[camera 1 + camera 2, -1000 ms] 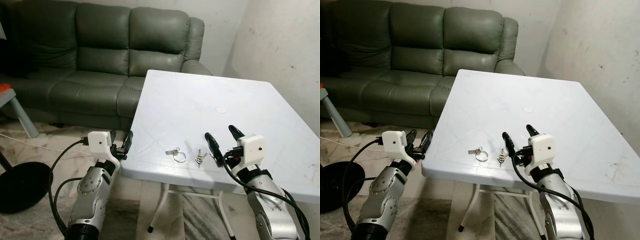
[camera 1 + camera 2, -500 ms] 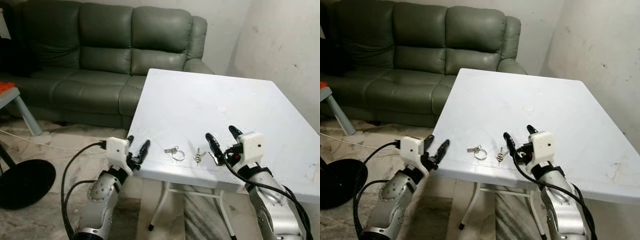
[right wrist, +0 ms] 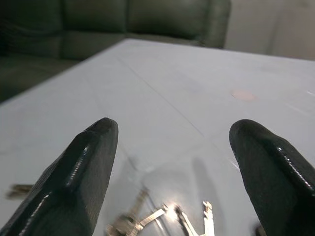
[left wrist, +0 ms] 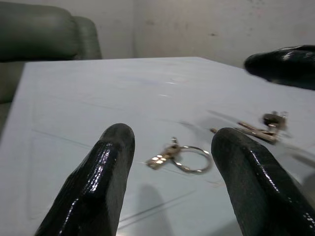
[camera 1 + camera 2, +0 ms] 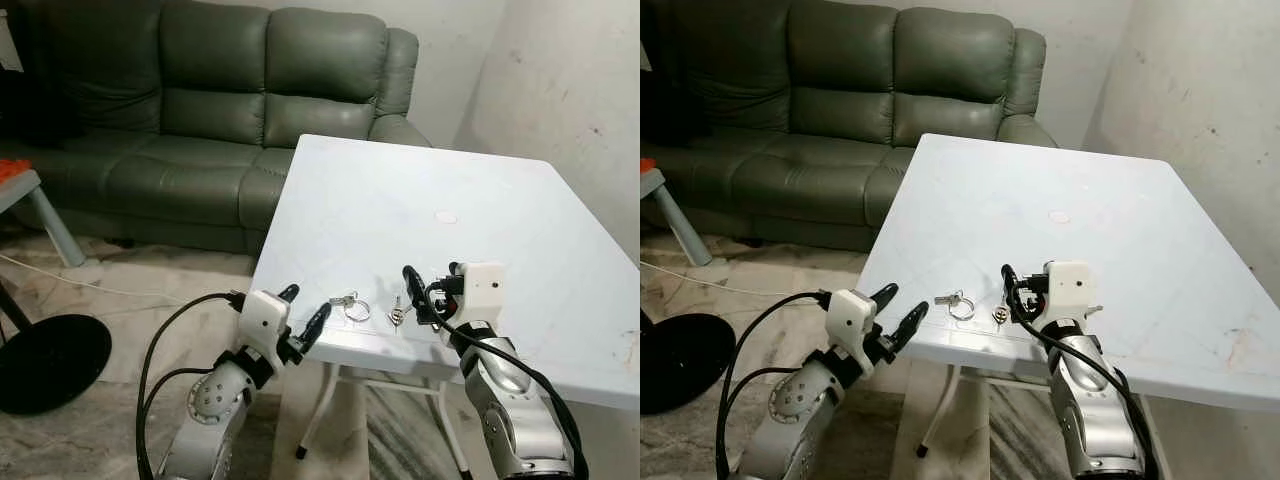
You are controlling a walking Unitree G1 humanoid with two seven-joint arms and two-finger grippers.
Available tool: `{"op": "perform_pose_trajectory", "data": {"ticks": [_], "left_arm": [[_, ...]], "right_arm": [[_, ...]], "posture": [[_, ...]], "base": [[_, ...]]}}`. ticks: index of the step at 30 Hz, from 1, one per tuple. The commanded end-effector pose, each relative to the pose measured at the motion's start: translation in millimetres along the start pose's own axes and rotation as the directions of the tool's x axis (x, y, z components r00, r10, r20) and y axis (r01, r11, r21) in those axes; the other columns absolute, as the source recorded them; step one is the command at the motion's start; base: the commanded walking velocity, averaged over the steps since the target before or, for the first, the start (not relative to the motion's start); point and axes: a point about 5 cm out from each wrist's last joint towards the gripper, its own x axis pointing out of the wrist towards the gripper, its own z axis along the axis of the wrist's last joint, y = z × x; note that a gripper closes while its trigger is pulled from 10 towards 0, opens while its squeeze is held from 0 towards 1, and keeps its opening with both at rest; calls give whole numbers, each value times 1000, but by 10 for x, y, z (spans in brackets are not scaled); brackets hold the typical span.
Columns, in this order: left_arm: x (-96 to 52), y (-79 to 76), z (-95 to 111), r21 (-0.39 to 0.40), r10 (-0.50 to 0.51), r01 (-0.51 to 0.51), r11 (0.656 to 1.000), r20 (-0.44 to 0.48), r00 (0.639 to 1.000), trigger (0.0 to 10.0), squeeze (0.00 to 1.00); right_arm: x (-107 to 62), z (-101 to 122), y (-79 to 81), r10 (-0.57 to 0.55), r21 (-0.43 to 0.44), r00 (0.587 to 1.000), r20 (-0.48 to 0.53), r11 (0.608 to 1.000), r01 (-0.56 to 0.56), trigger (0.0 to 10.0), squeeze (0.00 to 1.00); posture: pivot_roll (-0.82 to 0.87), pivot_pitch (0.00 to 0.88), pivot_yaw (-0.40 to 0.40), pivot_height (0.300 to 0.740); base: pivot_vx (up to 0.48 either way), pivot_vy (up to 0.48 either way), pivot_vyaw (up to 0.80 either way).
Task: Hang keys on a hook
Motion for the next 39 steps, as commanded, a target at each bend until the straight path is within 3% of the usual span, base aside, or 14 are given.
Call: {"op": "perform_pose_trajectory", "data": {"ticks": [1,12,39], "left_arm": [[6,-28,53,13,-17,16,1000,18,1000,10000,0],[2,-61,71,14,-37,37,999,16,999,10000,0],[-40,-127,101,8,-40,40,999,5,999,10000,0]], "right_arm": [[-35,-91,-89,-75,-23,996,-49,997,74,10000,0],[-69,-204,-196,-210,-57,971,-112,977,205,10000,0],[-91,-232,-216,-304,-9,940,-156,952,306,10000,0]], "posture": [[-8,15,-81,740],[-15,25,-77,740],[-14,96,-67,740]], "base": [[0,0,0],[0,0,0],[0,0,0]]}}
